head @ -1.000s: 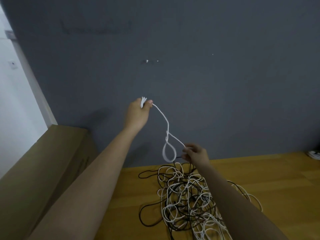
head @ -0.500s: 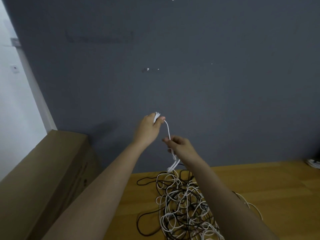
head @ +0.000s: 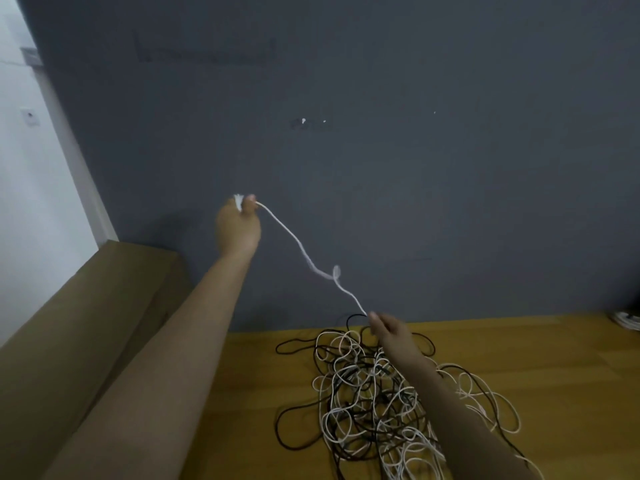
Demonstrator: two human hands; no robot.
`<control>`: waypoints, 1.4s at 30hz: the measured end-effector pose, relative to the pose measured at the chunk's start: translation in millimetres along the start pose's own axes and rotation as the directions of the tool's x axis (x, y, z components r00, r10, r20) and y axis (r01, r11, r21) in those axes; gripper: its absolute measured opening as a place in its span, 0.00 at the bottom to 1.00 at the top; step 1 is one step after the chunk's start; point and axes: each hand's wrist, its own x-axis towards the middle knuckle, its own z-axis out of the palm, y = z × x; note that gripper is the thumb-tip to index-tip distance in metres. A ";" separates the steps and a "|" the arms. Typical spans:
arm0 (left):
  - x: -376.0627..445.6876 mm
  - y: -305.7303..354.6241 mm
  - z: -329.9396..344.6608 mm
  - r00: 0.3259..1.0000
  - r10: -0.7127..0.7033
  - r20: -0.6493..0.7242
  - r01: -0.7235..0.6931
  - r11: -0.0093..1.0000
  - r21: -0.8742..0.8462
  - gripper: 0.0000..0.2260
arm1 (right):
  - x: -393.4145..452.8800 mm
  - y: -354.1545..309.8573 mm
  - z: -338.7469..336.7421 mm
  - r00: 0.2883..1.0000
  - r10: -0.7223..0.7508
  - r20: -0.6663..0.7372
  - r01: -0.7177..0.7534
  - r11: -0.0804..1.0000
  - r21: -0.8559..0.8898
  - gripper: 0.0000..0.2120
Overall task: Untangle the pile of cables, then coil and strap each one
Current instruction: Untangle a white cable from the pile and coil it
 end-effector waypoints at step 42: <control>-74.9 -20.9 -18.6 0.277 0.059 0.959 0.298 0.944 -0.144 0.18 | 66.9 -79.8 2.0 0.887 -0.462 -0.021 0.414 0.814 -0.407 0.18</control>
